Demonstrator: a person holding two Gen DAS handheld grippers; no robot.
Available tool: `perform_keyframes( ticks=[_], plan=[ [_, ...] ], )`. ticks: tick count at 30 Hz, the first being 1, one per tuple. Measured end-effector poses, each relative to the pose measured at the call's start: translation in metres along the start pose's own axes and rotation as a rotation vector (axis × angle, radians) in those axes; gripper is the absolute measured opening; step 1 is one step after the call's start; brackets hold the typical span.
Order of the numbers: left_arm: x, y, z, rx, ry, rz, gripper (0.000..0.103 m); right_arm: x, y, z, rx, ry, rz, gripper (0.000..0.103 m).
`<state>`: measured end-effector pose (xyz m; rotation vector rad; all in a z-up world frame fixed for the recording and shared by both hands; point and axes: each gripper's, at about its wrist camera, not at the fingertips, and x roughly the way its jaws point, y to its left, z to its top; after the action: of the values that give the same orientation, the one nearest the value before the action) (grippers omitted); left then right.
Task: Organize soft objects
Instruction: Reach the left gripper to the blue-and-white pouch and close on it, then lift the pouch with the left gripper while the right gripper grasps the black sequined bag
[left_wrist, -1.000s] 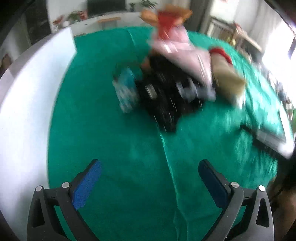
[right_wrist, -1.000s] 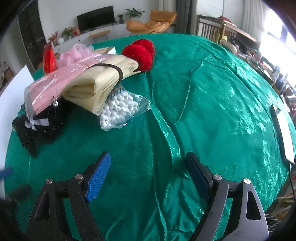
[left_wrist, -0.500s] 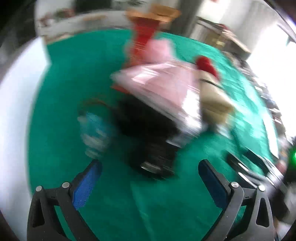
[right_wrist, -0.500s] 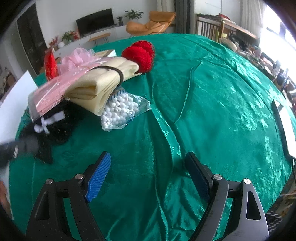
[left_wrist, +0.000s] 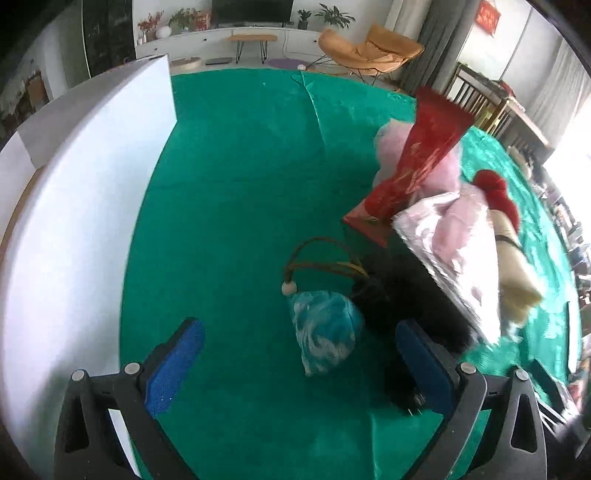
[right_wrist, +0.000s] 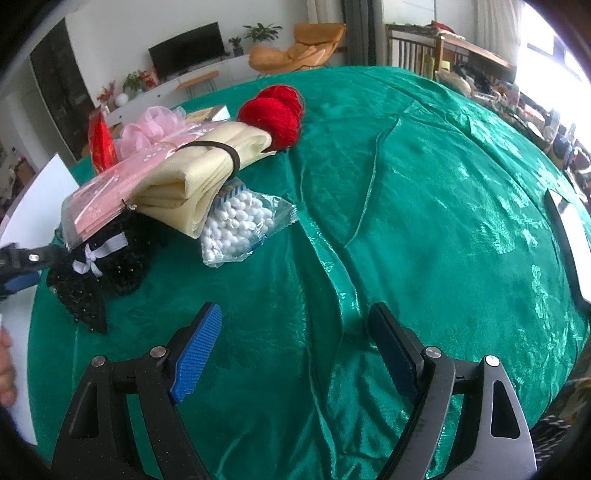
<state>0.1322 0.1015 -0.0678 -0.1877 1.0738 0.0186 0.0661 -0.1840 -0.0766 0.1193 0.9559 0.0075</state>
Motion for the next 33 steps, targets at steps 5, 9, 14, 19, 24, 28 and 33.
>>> perform_keyframes(
  ticks=[5,9,14,19,24,28,33],
  plan=[
    [0.005,0.003,-0.002,-0.007,-0.037,-0.077,0.038,0.000,0.000,0.000,-0.002,-0.001,-0.003,0.084],
    [-0.014,0.001,-0.016,0.054,0.003,-0.067,0.037,0.000,-0.001,-0.001,0.003,-0.002,0.003,0.084],
    [-0.041,0.004,-0.051,0.109,0.071,-0.096,0.039,0.000,-0.004,0.000,0.018,-0.005,0.010,0.084],
    [-0.036,0.008,-0.066,0.107,0.034,-0.049,0.082,0.000,-0.004,0.000,0.020,-0.006,0.010,0.084],
    [-0.029,0.003,-0.068,0.085,-0.033,0.020,0.087,-0.001,-0.009,0.000,0.045,-0.010,0.030,0.084],
    [-0.034,0.018,-0.070,0.024,-0.084,0.098,0.079,-0.004,-0.012,0.000,0.061,-0.017,0.069,0.084],
    [-0.045,0.022,-0.084,0.021,-0.110,0.035,0.057,-0.015,0.007,0.000,-0.010,-0.049,0.229,0.084]
  ],
)
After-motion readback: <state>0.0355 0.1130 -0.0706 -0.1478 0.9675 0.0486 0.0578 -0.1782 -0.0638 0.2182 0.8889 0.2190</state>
